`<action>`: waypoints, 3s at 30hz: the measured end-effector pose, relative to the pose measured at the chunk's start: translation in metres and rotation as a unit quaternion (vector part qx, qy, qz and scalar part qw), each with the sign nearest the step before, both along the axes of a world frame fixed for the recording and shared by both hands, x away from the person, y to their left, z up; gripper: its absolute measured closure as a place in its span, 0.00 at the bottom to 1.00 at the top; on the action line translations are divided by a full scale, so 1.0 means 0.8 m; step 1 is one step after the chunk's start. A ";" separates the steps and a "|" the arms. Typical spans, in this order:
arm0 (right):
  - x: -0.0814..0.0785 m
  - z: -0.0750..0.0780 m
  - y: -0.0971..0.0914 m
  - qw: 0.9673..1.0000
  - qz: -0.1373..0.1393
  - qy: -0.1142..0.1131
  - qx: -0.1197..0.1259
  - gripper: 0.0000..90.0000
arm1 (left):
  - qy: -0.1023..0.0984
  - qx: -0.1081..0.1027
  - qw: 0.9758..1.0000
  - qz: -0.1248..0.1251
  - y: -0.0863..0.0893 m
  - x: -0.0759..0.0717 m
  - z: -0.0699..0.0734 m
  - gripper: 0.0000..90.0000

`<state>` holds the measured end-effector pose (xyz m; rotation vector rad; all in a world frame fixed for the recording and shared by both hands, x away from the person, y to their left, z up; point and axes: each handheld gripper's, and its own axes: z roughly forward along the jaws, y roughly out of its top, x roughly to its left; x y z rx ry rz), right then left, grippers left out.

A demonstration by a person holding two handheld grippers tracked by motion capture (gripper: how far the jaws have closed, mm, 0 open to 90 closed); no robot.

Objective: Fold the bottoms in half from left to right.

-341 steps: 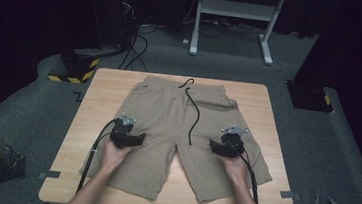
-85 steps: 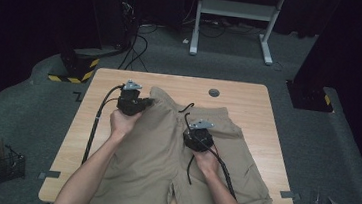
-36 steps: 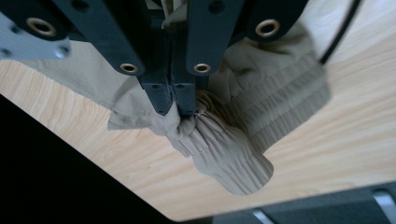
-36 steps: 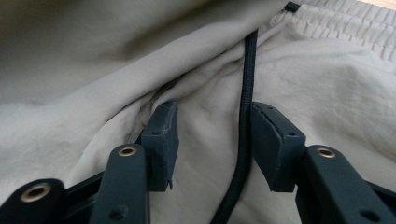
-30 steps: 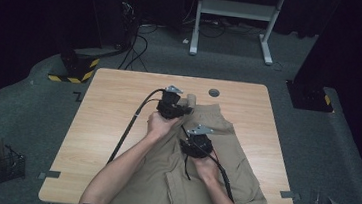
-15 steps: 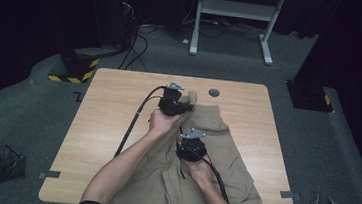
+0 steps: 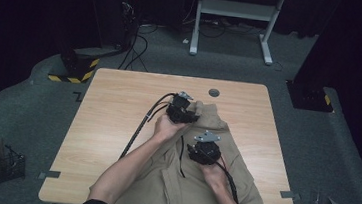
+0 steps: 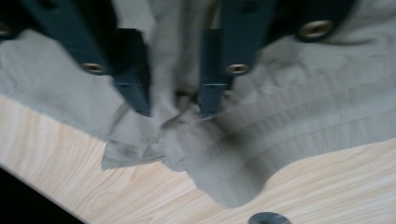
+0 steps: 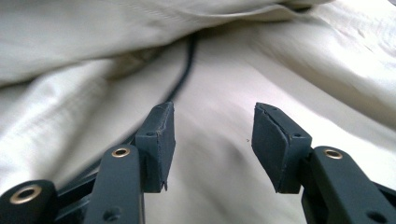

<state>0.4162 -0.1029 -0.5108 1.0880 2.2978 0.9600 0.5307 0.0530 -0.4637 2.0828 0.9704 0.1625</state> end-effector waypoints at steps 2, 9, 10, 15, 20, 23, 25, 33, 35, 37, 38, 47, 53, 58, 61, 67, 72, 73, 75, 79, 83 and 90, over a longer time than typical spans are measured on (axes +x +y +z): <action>0.001 -0.001 -0.005 1.000 -0.004 0.004 -0.001 0.55 | -0.015 0.023 1.000 0.006 0.000 -0.006 0.006 0.66; -0.003 -0.006 -0.027 1.000 0.002 0.011 -0.007 0.55 | -0.051 0.030 0.998 0.009 0.028 -0.033 0.035 0.45; -0.004 -0.006 -0.028 1.000 0.003 0.011 -0.007 0.55 | -0.052 0.028 0.998 0.009 0.033 -0.036 0.037 0.44; -0.009 -0.007 -0.033 1.000 0.009 0.012 -0.009 0.55 | -0.050 0.014 0.999 0.009 0.062 -0.055 0.039 0.39; -0.013 -0.007 -0.038 1.000 0.011 0.017 -0.010 0.55 | -0.023 -0.002 1.000 -0.001 0.083 -0.082 0.022 0.34; -0.015 -0.010 -0.038 1.000 0.013 0.020 -0.003 0.54 | -0.009 -0.002 1.000 0.001 0.089 -0.093 0.008 0.30; -0.014 -0.011 -0.037 1.000 0.013 0.020 0.000 0.54 | 0.003 -0.006 1.000 0.012 0.092 -0.099 -0.003 0.30; -0.015 -0.015 -0.035 1.000 0.011 0.015 0.019 0.54 | 0.005 0.027 1.000 0.009 0.084 -0.123 -0.023 0.39; -0.014 -0.015 -0.033 1.000 0.010 0.016 0.020 0.54 | 0.009 0.035 0.999 0.013 0.082 -0.122 -0.028 0.56; -0.014 -0.016 -0.029 1.000 0.010 0.015 0.020 0.55 | 0.015 0.030 0.999 0.020 0.083 -0.115 -0.032 0.76; -0.014 -0.016 -0.023 1.000 0.006 0.013 0.018 0.56 | 0.020 0.024 0.999 0.025 0.085 -0.110 -0.032 0.91; -0.005 -0.016 0.016 1.000 -0.017 0.008 0.016 0.57 | 0.023 -0.017 0.999 0.039 0.093 -0.078 0.008 0.98; 0.013 -0.017 0.062 1.000 -0.030 -0.004 0.005 0.58 | 0.019 -0.051 0.997 0.048 0.083 -0.057 0.036 0.98; 0.026 -0.017 0.083 0.999 -0.029 0.011 0.019 0.59 | 0.051 -0.053 0.996 0.040 0.061 -0.044 0.021 0.98; 0.022 -0.015 0.070 0.999 -0.026 0.024 0.034 0.55 | 0.071 -0.036 0.996 0.026 0.054 -0.042 0.003 0.94; 0.005 -0.006 0.040 0.999 -0.008 0.024 0.026 0.55 | 0.051 -0.013 0.998 0.027 0.058 -0.056 0.007 0.63; -0.006 0.001 0.014 1.000 0.000 0.018 0.021 0.54 | 0.033 -0.012 0.999 0.029 0.073 -0.078 0.019 0.47; -0.008 0.002 0.011 1.000 0.000 0.018 0.020 0.54 | 0.030 -0.012 0.999 0.026 0.079 -0.085 0.021 0.46; -0.013 0.003 0.006 1.000 0.003 0.015 0.017 0.54 | 0.024 -0.014 0.999 0.023 0.090 -0.097 0.022 0.43; -0.020 0.001 -0.001 1.000 0.009 0.011 0.011 0.54 | 0.001 -0.001 1.000 0.027 0.112 -0.119 0.017 0.39; -0.027 -0.002 -0.004 1.000 0.018 0.018 0.016 0.53 | -0.015 0.013 0.999 0.031 0.131 -0.139 0.002 0.37; -0.026 -0.015 -0.001 0.999 0.018 0.025 0.023 0.52 | -0.037 0.051 0.997 0.049 0.137 -0.145 -0.035 0.49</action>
